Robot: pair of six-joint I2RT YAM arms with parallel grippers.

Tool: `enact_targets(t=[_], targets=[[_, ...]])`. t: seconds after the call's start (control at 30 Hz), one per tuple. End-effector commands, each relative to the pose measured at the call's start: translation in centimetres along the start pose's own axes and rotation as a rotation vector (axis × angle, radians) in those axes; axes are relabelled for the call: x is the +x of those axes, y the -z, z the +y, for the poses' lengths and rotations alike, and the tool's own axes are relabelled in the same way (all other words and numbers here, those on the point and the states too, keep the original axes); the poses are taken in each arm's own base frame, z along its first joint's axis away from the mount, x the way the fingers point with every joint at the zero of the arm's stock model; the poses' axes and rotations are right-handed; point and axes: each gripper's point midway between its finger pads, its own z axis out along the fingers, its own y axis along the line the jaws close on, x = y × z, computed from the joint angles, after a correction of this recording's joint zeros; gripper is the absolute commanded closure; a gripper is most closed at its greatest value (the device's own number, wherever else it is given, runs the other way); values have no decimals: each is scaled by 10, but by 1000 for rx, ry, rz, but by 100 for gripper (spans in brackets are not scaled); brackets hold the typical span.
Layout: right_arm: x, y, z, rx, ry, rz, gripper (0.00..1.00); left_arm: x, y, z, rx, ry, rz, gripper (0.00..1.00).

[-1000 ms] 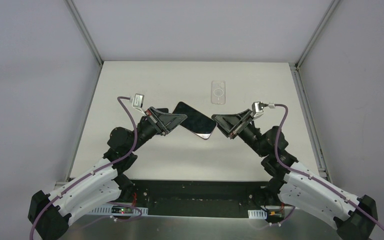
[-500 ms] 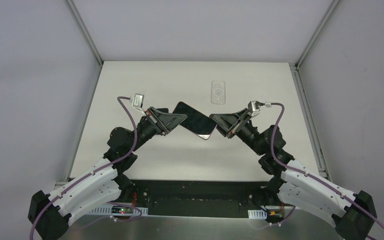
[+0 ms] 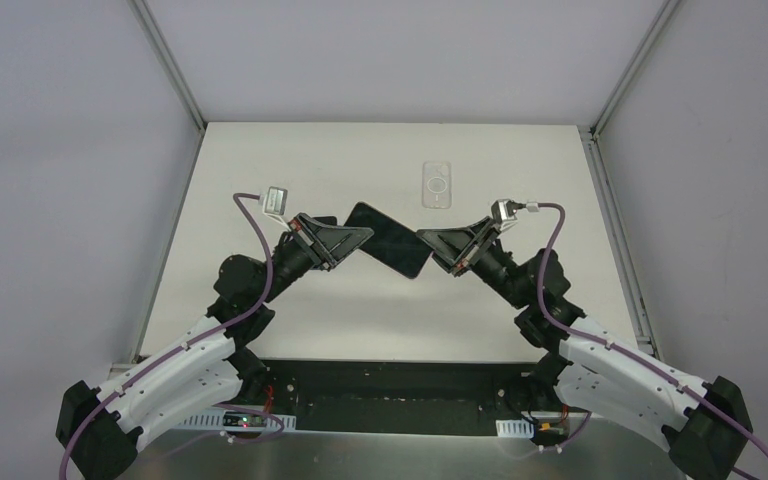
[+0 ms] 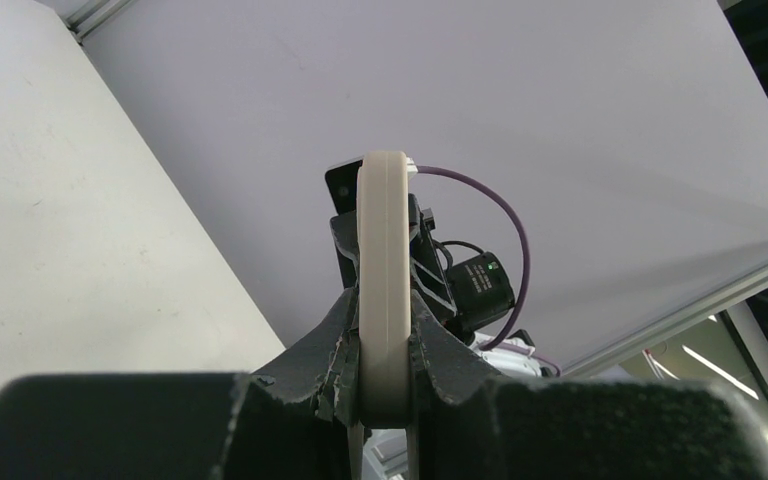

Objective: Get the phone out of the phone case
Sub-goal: Remove the phone case from the phone.

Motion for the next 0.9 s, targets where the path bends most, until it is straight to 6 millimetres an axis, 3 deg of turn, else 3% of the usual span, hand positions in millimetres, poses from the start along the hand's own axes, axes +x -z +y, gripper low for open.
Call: enact_targets(t=[0.0, 0.37, 0.63, 0.87], targets=[[1, 0, 37, -126, -6, 20, 88, -20, 2, -39, 144, -29, -75, 100], [5, 7, 74, -262, 7, 50, 100, -18, -7, -31, 118, -19, -62, 100], [9, 13, 95, -357, -1, 78, 100, -18, -12, -27, 105, -14, -60, 100], [14, 13, 100, -395, -10, 114, 100, -18, -15, -29, 109, -4, -56, 100]])
